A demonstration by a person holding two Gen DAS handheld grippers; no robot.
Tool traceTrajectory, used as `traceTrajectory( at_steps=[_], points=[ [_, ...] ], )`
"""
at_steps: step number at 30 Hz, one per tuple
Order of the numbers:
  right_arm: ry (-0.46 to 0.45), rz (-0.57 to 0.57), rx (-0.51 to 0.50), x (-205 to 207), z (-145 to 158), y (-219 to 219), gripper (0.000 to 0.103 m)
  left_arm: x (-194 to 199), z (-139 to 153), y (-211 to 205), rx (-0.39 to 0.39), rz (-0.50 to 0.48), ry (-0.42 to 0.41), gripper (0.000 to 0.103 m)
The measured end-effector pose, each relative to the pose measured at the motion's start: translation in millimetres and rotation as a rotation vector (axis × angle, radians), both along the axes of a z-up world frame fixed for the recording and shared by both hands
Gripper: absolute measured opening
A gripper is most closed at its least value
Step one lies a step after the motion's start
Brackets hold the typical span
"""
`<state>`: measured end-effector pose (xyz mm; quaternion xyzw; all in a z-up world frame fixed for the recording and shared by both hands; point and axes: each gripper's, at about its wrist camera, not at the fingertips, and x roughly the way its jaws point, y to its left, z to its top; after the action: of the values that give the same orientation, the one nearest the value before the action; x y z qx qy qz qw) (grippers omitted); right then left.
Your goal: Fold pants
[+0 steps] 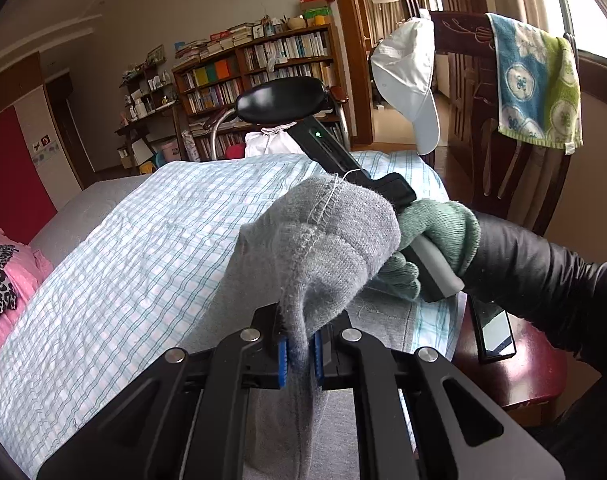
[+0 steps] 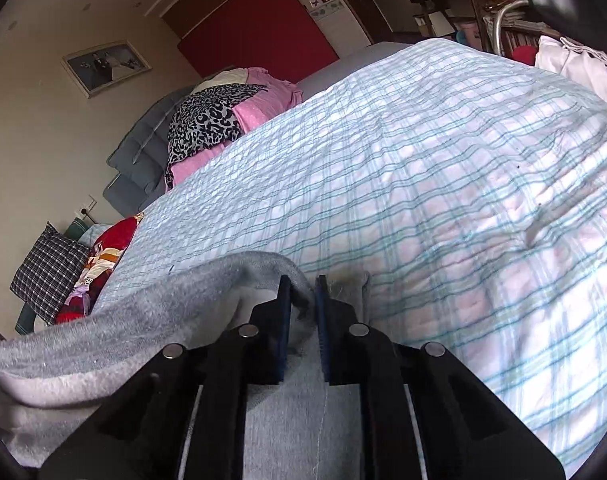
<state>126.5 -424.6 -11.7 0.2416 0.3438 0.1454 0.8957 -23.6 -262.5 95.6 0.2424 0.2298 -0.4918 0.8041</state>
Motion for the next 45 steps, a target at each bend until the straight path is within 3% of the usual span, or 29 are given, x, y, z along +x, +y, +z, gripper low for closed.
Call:
traceTrajectory(
  at_steps=[5, 9, 14, 20, 22, 24, 25, 28, 30, 31, 35, 41, 45],
  points=[
    [-0.085, 0.016, -0.011, 20.9, 26.7, -2.8, 0.007, -3.8, -6.3, -21.0, -0.031, -0.053, 0.052, 0.008],
    [-0.153, 0.067, -0.086, 27.9, 40.8, -0.8, 0.007, 0.5, -27.4, -49.6, -0.021, -0.069, 0.131, 0.008],
    [-0.111, 0.124, -0.133, 38.2, 16.6, -11.1, 0.007, 13.6, -74.2, -81.3, 0.032, -0.039, 0.253, 0.008],
    [-0.030, 0.118, -0.170, 44.9, -18.9, -16.8, 0.007, 13.4, -120.1, -100.1, 0.092, -0.011, 0.295, 0.008],
    [-0.020, 0.105, -0.193, 44.6, -19.7, -16.3, 0.009, 11.3, -121.4, -100.6, 0.079, -0.006, 0.287, 0.009],
    [-0.008, 0.069, -0.232, 44.2, -19.4, -17.3, 0.040, 11.5, -121.9, -100.8, 0.057, 0.011, 0.314, 0.013],
    [-0.005, 0.046, -0.245, 42.3, -18.9, -19.5, 0.043, 11.1, -122.7, -99.2, 0.050, 0.018, 0.321, 0.017],
    [-0.003, 0.016, -0.265, 30.0, -16.6, -25.4, 0.043, 5.9, -120.6, -95.2, 0.036, 0.010, 0.336, 0.032],
    [-0.007, -0.019, -0.305, 16.6, -13.0, -27.4, 0.043, 2.4, -116.5, -87.3, 0.030, -0.004, 0.355, 0.051],
    [-0.005, -0.041, -0.324, 9.5, -11.4, -28.8, 0.043, -0.4, -113.1, -83.2, 0.024, -0.008, 0.363, 0.055],
    [-0.030, -0.133, -0.342, -22.9, -1.5, -29.9, 0.043, -10.0, -96.6, -58.5, -0.011, 0.009, 0.344, 0.057],
    [-0.129, -0.062, -0.362, -64.8, 10.2, 26.1, 0.043, -5.5, -74.8, -1.2, -0.065, 0.167, 0.275, 0.057],
    [-0.116, -0.024, -0.438, -82.2, 2.7, 61.5, 0.043, -0.5, -66.7, 44.3, -0.076, 0.285, 0.231, 0.058]
  ],
)
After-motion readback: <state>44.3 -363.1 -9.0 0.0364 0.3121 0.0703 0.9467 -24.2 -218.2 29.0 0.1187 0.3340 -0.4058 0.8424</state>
